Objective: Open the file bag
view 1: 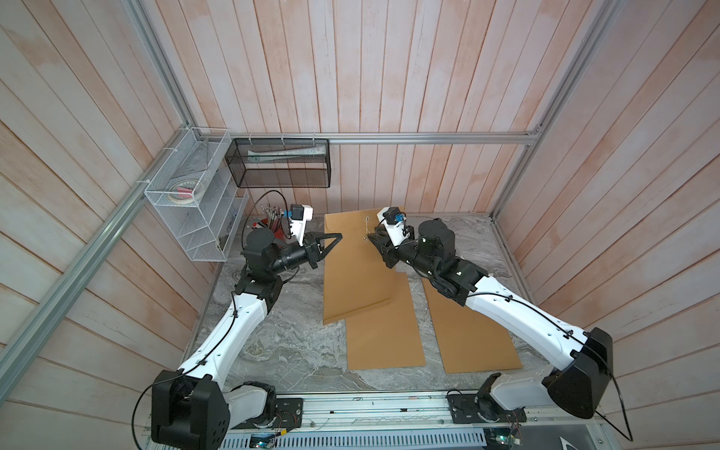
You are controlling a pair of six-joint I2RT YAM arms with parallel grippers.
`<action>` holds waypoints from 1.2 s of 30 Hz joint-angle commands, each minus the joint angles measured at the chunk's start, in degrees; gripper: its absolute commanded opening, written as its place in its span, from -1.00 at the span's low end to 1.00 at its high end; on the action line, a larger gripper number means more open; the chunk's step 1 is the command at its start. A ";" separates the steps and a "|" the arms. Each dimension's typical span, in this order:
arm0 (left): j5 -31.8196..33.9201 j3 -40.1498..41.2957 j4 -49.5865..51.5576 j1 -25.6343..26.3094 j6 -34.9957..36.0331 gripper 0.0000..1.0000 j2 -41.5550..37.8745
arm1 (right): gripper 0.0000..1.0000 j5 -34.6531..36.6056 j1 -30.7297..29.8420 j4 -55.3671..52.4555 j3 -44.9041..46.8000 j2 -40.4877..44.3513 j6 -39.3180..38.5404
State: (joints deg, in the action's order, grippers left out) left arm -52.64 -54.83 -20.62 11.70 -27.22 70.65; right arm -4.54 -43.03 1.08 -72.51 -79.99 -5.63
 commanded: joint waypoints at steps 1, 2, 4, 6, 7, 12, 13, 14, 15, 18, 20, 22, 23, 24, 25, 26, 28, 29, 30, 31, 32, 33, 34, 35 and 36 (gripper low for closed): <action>-0.97 0.58 -1.91 0.24 -0.19 -1.00 -0.87 | -0.39 -0.03 0.41 0.14 -0.99 -1.13 -0.01; -1.07 0.51 -2.02 0.21 -0.12 -1.00 -0.87 | -0.39 -0.20 0.42 0.15 -1.15 -1.29 0.01; -1.21 0.51 -2.15 0.22 -0.22 -1.00 -0.78 | -0.39 -0.47 0.49 0.24 -1.44 -1.69 0.01; -1.31 0.56 -2.21 0.21 -0.26 -1.00 -0.78 | -0.40 -0.69 0.58 0.24 -1.72 -2.08 0.09; -1.28 0.48 -2.28 0.18 -0.25 -1.00 -0.71 | -0.40 -0.84 0.57 0.24 -1.88 -2.22 0.09; -1.42 0.55 -2.23 0.20 -0.23 -1.00 -0.69 | -0.41 -1.41 0.67 0.68 -2.45 -2.79 0.43; -1.42 0.60 -2.26 0.19 -0.26 -1.00 -0.69 | -0.41 -1.48 0.67 0.76 -2.46 -2.87 0.44; -1.50 0.60 -2.27 0.24 -0.26 -1.00 -0.69 | -0.41 -1.53 0.71 0.84 -2.55 -2.93 0.44; -1.53 0.67 -2.27 0.23 -0.29 -1.00 -0.67 | -0.41 -1.61 0.67 0.90 -2.65 -2.98 0.50; -1.64 0.69 -2.25 0.20 -0.28 -1.00 -0.67 | -0.42 -1.84 0.67 1.11 -2.91 -3.16 0.64; -1.60 0.69 -2.36 0.23 -0.22 -1.00 -0.56 | -0.43 -2.12 0.79 1.20 -3.16 -3.31 0.72; -1.59 0.80 -2.39 0.18 -0.26 -1.00 -0.55 | -0.44 -2.47 0.75 1.29 -3.30 -3.47 0.79; -1.62 0.78 -2.36 0.21 -0.23 -1.00 -0.58 | -0.44 -2.65 0.79 1.29 -3.46 -3.58 0.79; -1.64 0.74 -2.38 0.18 -0.22 -1.00 -0.58 | -0.45 -2.80 0.75 1.29 -3.58 -3.67 0.80; -1.59 0.77 -2.42 0.18 -0.27 -1.00 -0.53 | -0.45 -2.93 0.79 1.25 -3.81 -3.84 0.88; -1.61 0.85 -2.41 0.18 -0.25 -1.00 -0.52 | -0.46 -3.09 0.81 1.29 -3.86 -3.95 0.90; -1.67 0.86 -2.62 0.17 -0.29 -1.00 -0.53 | -0.48 -3.37 0.75 1.36 -4.02 -4.27 1.08; -1.71 0.87 -2.63 0.22 -0.35 -1.00 -0.52 | -0.49 -3.39 0.76 1.38 -4.05 -4.38 1.07; -1.73 0.94 -2.64 0.22 -0.32 -1.00 -0.52 | -0.50 -3.44 0.75 1.40 -4.19 -4.52 1.06; -1.74 0.95 -2.62 0.20 -0.29 -1.00 -0.52 | -0.51 -3.46 0.75 1.47 -4.33 -4.63 1.06; -1.76 0.95 -2.59 0.25 -0.27 -1.00 -0.52 | -0.53 -3.63 0.79 1.47 -4.44 -4.74 1.11; -1.81 0.90 -2.55 0.21 -0.28 -1.00 -0.52 | -0.54 -3.72 0.75 1.55 -4.47 -4.82 1.17; -1.78 0.95 -2.58 0.25 -0.26 -1.00 -0.52 | -0.54 -3.73 0.75 1.64 -4.56 -4.89 1.20; -1.85 0.98 -2.57 0.17 -0.29 -1.00 -0.52 | -0.55 -3.73 0.82 1.73 -4.65 -4.95 1.23; -1.88 1.04 -2.59 0.22 -0.22 -1.00 -0.47 | -0.56 -3.82 0.82 1.73 -4.81 -5.08 1.23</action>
State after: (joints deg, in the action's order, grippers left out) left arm -53.54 -54.52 -21.52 11.70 -27.24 70.65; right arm -7.44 -42.54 1.76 -75.31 -84.31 -5.15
